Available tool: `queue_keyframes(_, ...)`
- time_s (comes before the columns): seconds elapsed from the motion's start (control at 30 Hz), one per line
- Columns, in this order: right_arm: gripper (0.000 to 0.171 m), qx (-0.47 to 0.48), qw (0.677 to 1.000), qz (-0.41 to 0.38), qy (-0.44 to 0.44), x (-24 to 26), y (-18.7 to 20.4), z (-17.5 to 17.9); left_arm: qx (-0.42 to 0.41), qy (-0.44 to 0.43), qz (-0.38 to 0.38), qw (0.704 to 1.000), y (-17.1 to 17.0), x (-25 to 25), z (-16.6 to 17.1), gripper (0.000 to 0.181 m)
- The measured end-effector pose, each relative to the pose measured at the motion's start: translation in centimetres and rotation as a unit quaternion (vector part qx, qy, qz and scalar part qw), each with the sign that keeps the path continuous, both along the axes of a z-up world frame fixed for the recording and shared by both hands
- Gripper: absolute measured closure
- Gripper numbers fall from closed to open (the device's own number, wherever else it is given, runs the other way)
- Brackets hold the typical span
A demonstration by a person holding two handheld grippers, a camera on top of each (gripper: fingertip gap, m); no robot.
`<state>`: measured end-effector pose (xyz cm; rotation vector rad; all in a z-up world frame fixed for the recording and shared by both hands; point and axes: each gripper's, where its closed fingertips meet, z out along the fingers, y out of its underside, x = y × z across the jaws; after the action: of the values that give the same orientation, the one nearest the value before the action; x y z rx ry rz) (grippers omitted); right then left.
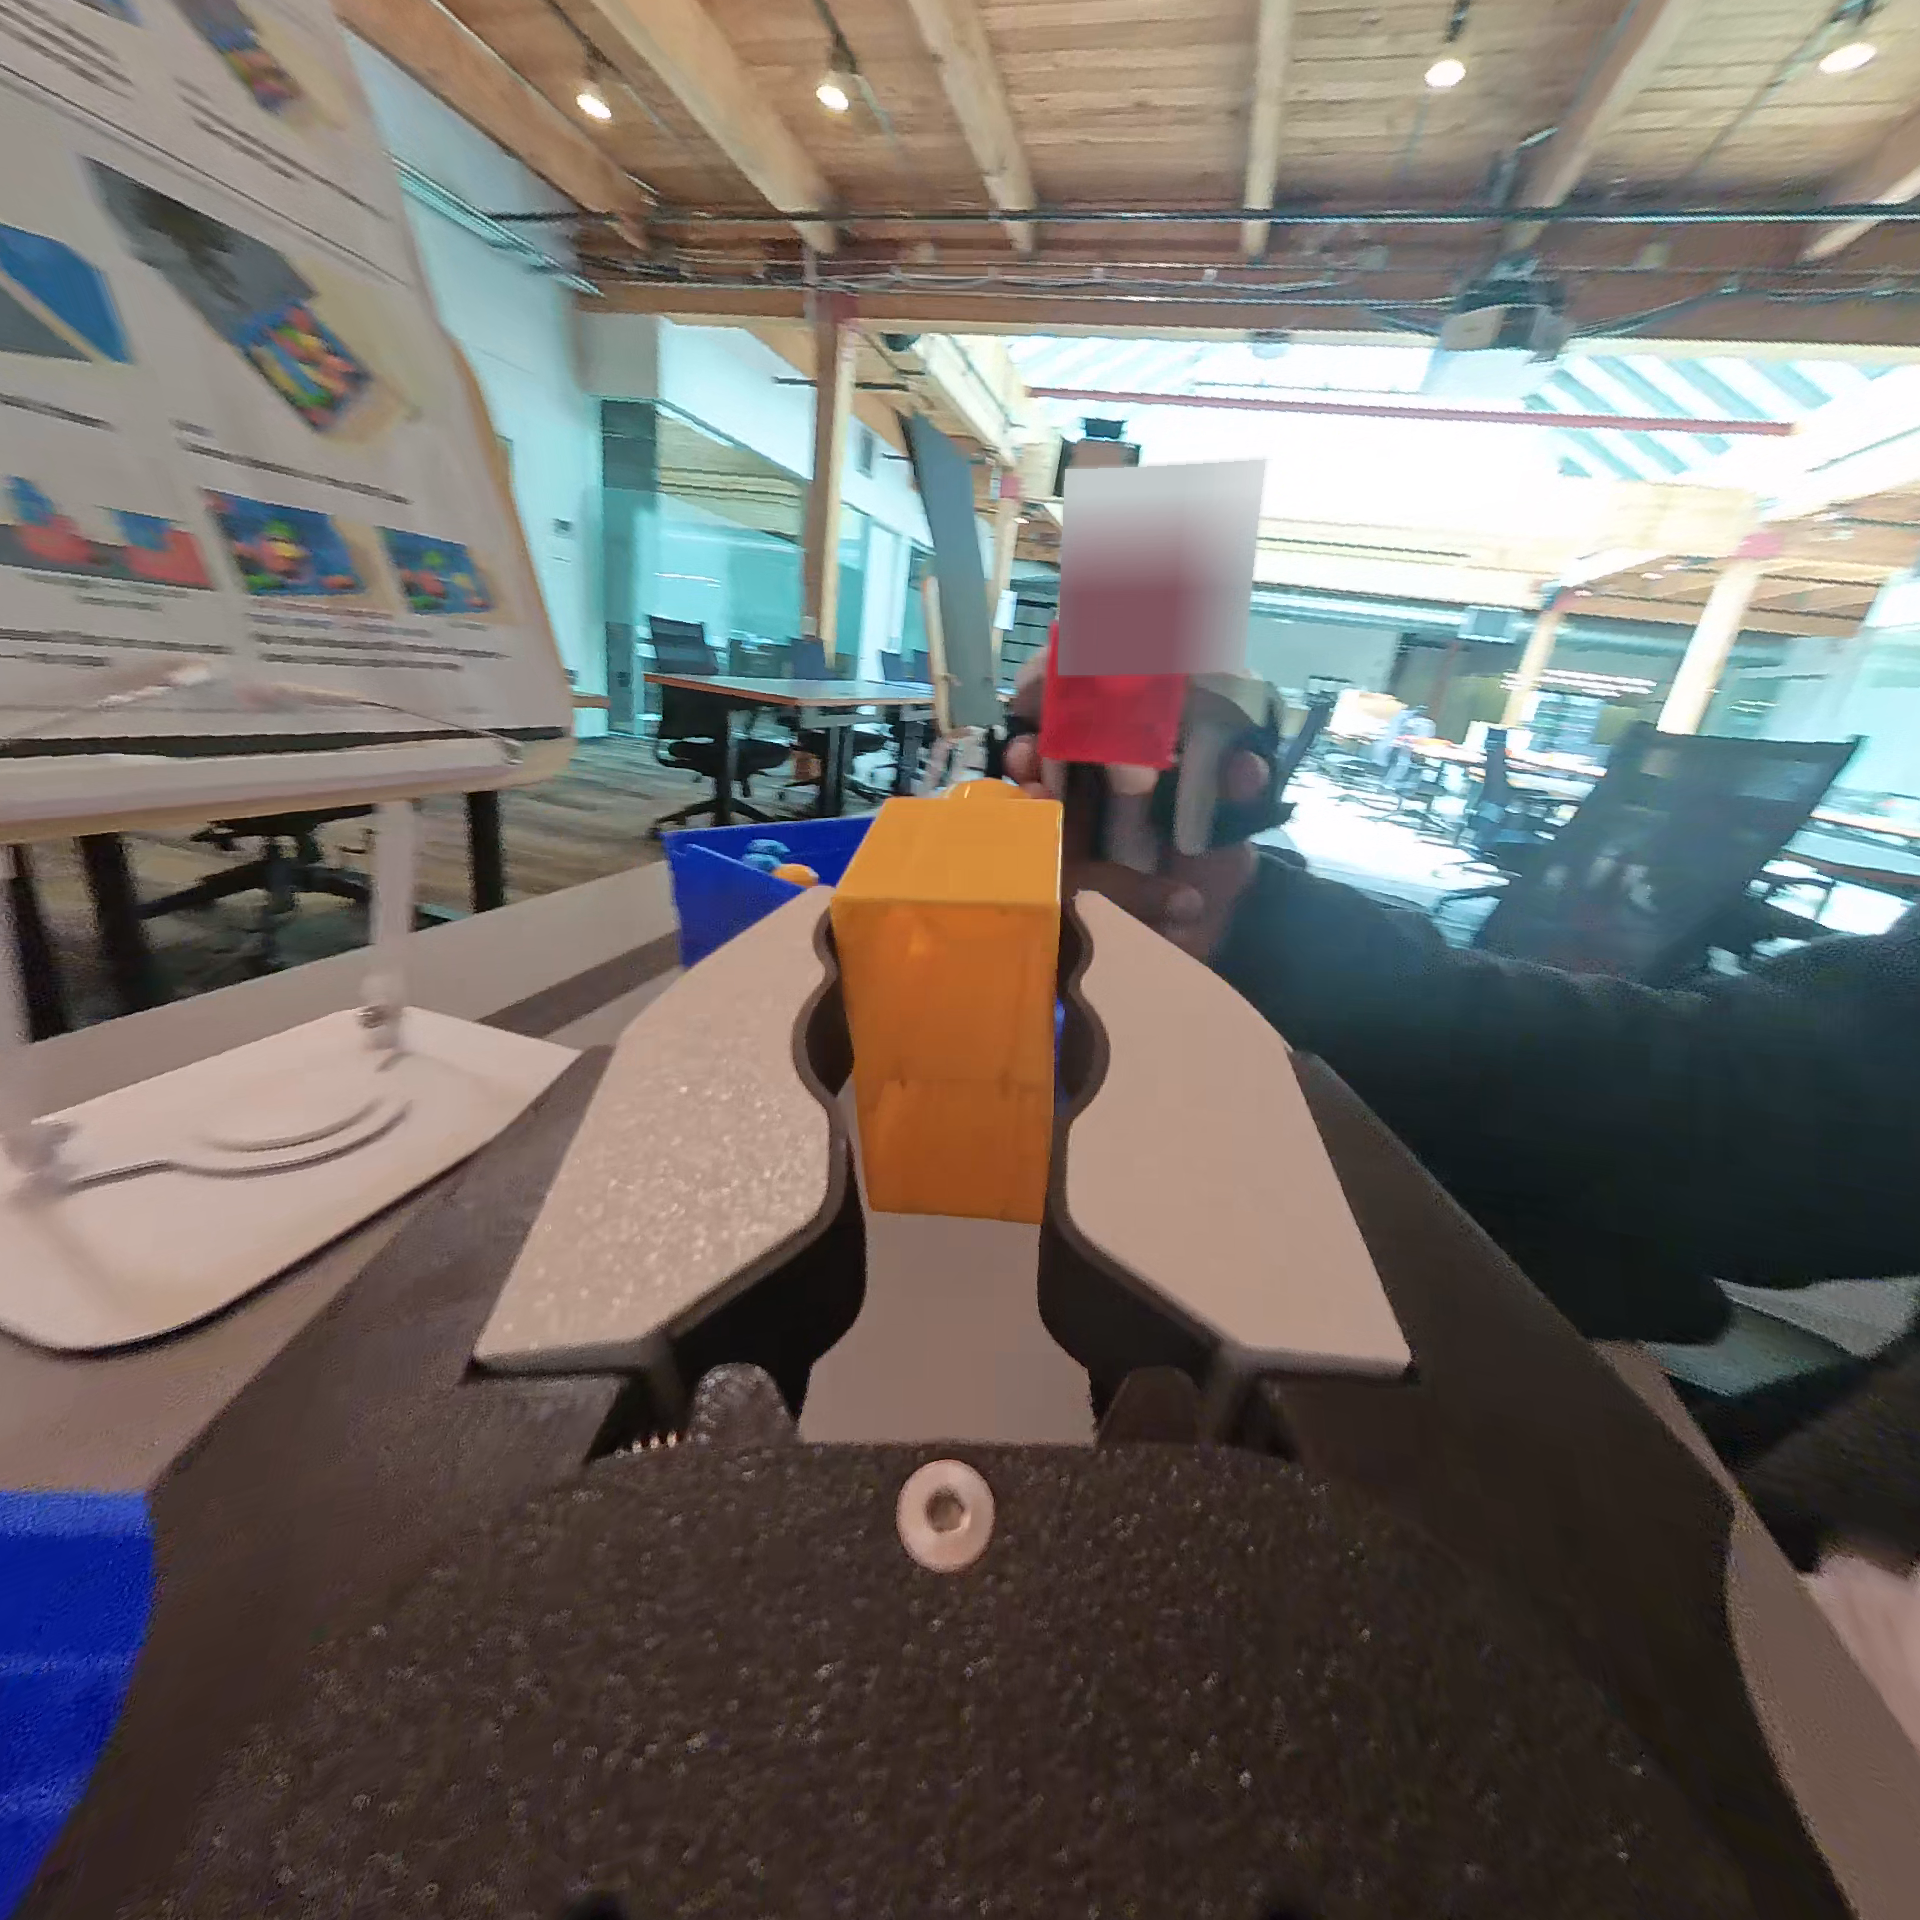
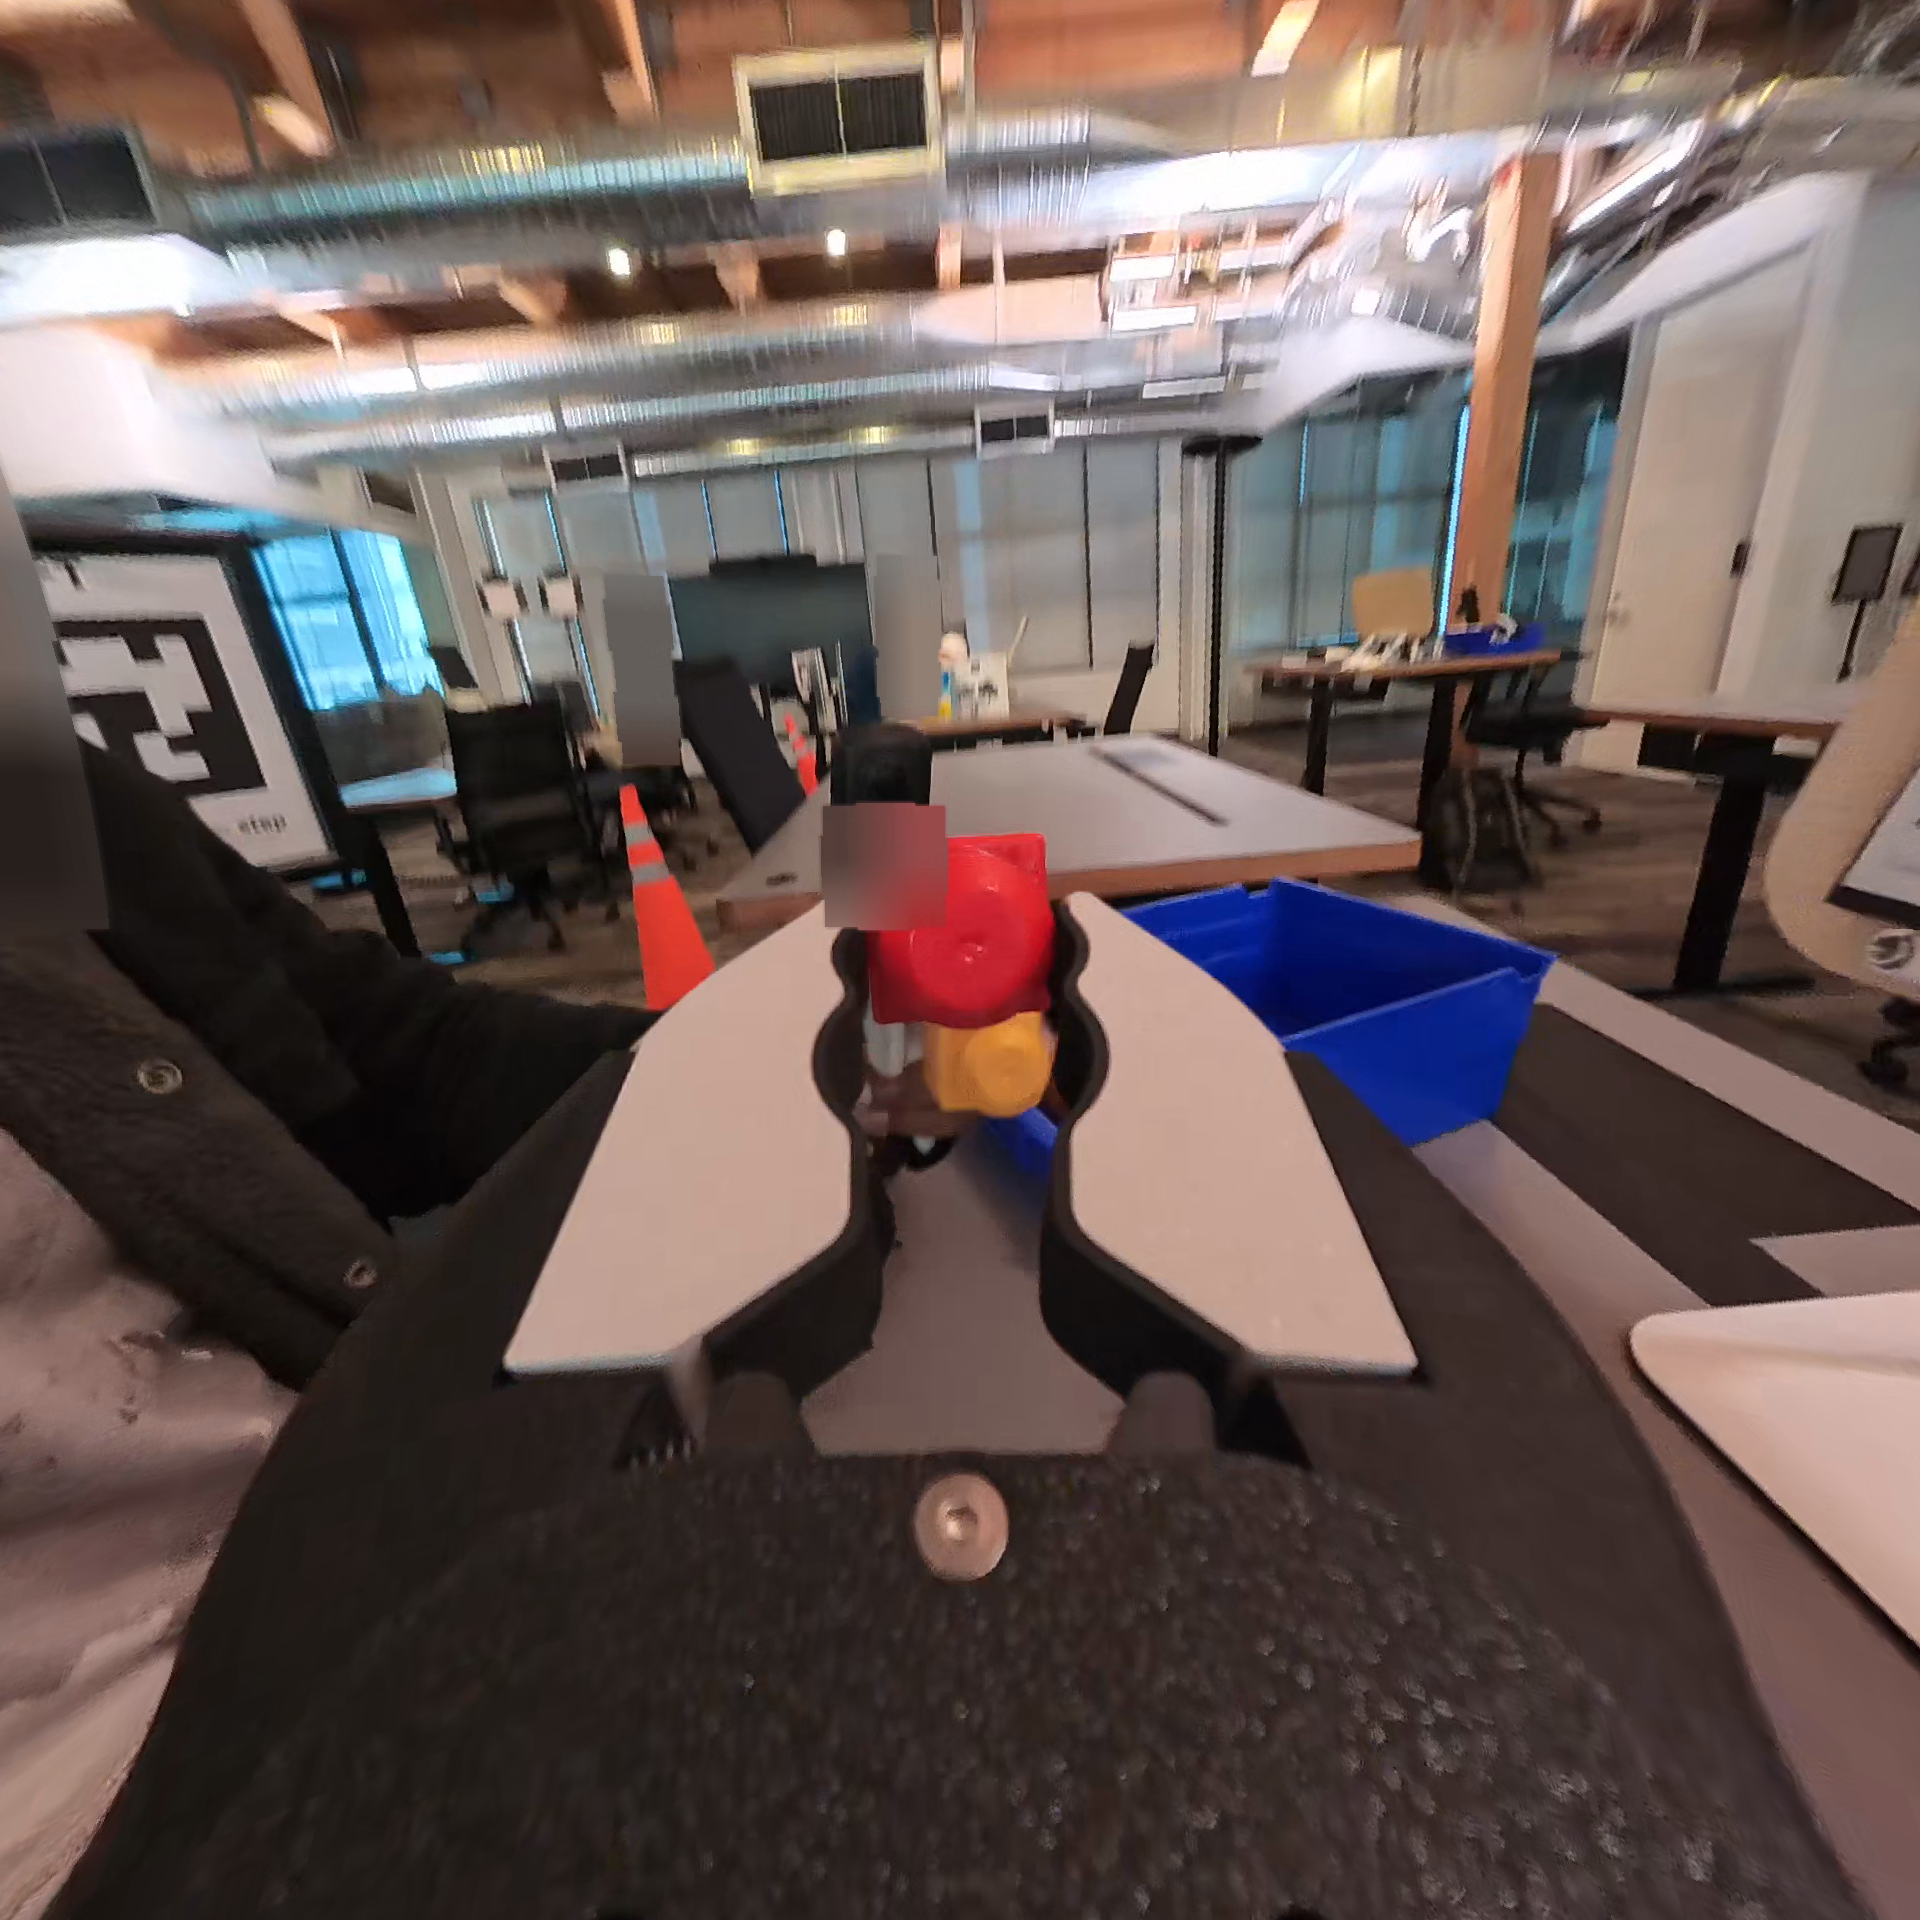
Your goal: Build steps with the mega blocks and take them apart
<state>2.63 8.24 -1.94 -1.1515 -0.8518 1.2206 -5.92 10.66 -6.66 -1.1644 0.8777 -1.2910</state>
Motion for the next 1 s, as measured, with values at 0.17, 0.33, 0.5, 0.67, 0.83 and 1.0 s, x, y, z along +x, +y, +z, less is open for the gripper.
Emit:
queue_keyframes(0.17,0.138,0.003,0.999,-0.01,0.033,2.7,-0.1,0.1,0.002,0.017,-0.049,0.999,-1.9,1.6,-0.8,0.144)
queue_keyframes(0.33,0.138,-0.003,1.0,-0.013,0.017,2.4,0.2,-1.0,-0.003,0.019,-0.05,0.999,-1.8,1.9,-1.2,0.144)
queue_keyframes(0.5,0.138,-0.01,1.0,0.002,-0.01,0.1,0.2,-2.4,-0.004,0.015,-0.046,0.999,-1.8,2.0,-1.2,0.144)
queue_keyframes(0.67,0.139,-0.013,0.999,0.016,-0.035,-2.1,0.0,-3.6,0.0,0.018,-0.047,0.999,-2.0,2.4,-1.3,0.144)
queue_keyframes(0.83,0.138,-0.013,0.999,0.018,-0.045,-2.8,-0.1,-4.2,0.002,0.018,-0.048,0.999,-2.2,2.6,-1.3,0.144)
queue_keyframes(1.0,0.139,-0.015,0.999,0.013,-0.034,-2.9,0.0,-4.2,0.0,0.01,-0.045,0.999,-2.2,2.5,-1.1,0.144)
